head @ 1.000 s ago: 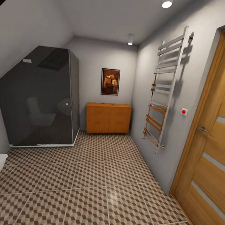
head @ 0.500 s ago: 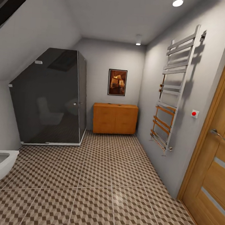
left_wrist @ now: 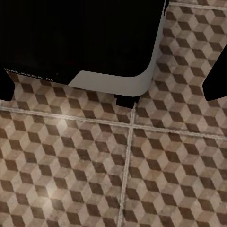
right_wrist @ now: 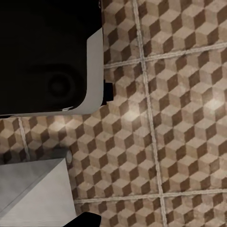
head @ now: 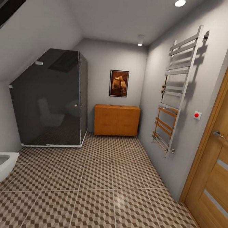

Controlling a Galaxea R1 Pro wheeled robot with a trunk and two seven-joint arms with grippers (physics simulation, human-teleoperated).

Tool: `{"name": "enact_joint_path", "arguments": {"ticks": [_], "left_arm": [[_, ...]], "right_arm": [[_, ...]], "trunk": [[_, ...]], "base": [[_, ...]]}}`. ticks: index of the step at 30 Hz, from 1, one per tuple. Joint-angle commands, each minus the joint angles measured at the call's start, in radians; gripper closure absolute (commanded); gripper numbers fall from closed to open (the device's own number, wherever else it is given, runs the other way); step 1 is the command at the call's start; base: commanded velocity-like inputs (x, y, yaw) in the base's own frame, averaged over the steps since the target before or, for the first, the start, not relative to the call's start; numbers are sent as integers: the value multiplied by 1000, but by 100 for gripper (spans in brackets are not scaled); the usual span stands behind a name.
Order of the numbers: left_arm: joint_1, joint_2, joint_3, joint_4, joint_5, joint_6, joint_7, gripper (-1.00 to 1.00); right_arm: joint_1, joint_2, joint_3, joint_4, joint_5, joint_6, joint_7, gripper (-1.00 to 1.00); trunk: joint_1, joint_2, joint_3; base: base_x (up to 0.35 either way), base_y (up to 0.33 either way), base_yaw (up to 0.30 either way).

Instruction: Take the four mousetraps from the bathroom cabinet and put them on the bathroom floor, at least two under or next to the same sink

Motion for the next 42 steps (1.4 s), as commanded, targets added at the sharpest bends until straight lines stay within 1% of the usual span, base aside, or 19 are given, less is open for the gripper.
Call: {"name": "enact_joint_path", "arguments": {"ticks": [1,9,23,29,42], "left_arm": [[-1,0,5,1,2,-3,1,-100],[-1,0,5,1,2,-3,1,-100],[-1,0,5,1,2,-3,1,-100],[-1,0,5,1,2,-2,1,-100],[-1,1,5,1,2,-2,1,-100]], "right_arm": [[-1,0,-4,3,7,-5,-2,-100],[-1,1,-4,3,35,-5,-3,-100],[-1,2,-4,3,45,-5,-2,-100],[-1,1,-5,3,46,-5,-1,-100],[-1,3,-5,3,44,-1,-3,-100]], "trunk": [[0,-1,-2],[0,-1,-2],[0,-1,-2],[0,-1,-2],[0,-1,-2]], "base": [[0,0,1],[0,0,0],[20,0,0],[223,0,0],[305,0,0]]}}
